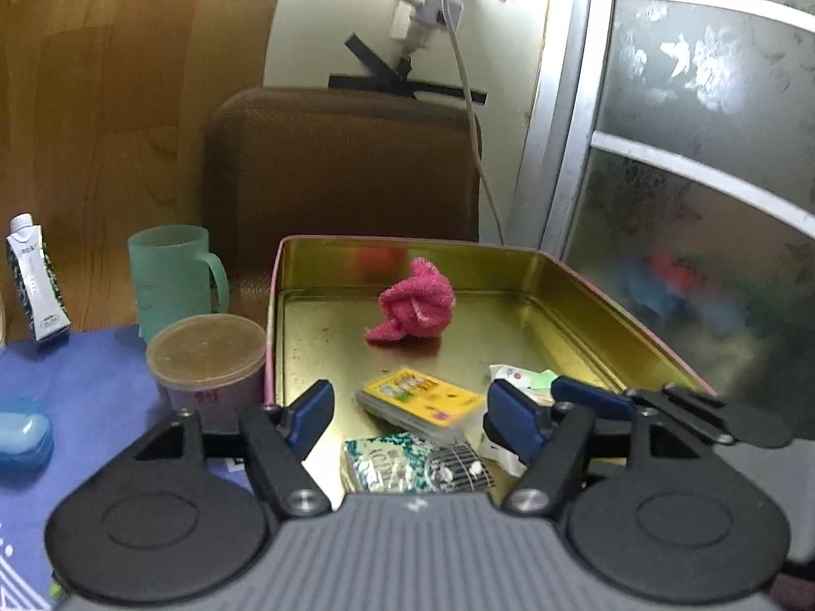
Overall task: Organize soft objects
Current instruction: 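Release the yellow card case into the tin and withdraw the left tool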
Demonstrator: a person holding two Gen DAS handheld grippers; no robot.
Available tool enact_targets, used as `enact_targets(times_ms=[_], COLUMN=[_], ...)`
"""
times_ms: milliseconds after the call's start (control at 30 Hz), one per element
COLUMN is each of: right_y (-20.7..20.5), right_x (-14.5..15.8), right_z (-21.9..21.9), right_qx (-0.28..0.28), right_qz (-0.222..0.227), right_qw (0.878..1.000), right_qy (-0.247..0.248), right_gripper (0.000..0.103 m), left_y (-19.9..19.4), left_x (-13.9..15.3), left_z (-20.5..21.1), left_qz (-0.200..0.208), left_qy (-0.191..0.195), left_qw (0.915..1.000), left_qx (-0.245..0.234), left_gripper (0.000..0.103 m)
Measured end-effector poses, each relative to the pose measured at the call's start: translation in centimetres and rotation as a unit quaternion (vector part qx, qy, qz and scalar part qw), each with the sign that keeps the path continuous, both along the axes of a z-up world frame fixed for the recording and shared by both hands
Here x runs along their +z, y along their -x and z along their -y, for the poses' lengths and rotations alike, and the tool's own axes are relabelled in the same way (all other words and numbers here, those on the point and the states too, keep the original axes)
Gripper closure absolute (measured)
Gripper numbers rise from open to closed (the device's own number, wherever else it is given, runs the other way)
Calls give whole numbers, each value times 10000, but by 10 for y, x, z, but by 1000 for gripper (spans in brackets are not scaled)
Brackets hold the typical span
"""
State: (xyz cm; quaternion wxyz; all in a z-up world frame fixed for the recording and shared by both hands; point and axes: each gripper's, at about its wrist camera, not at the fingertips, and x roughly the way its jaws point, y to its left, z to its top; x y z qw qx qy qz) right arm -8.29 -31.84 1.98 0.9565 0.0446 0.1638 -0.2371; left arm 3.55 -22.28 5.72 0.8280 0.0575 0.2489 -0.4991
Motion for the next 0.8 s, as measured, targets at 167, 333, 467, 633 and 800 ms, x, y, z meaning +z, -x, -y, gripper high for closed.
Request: enact_targets(times_ms=[167,333,467,633,800], right_y=[14,6,-34,-138,-248], right_x=[1,18,23,24,20], right_z=[-9,-40,-76,-124,-147], right_qx=[22,798,1991,3003,3234], right_qz=[333,620,219,-861,-1757], right_qw=[9994,9949,9795,9499,9263], right_qy=[-115,22,-187,40,808], right_gripper=[54,54,54,44,19], left_y=[-1,-25,-60,-88,-98], left_x=[8,-4,-26,-50,-52], left_z=[-57,-132,-189,-245,-270], left_qz=[-48,-115,-187,-345,-597], left_qy=[325,281,-194,-161,512], left_qw=[9994,9966,9829,9623,9568], left_qx=[73,769,1824,2694,2801], left_gripper=[35,34,34,34,33])
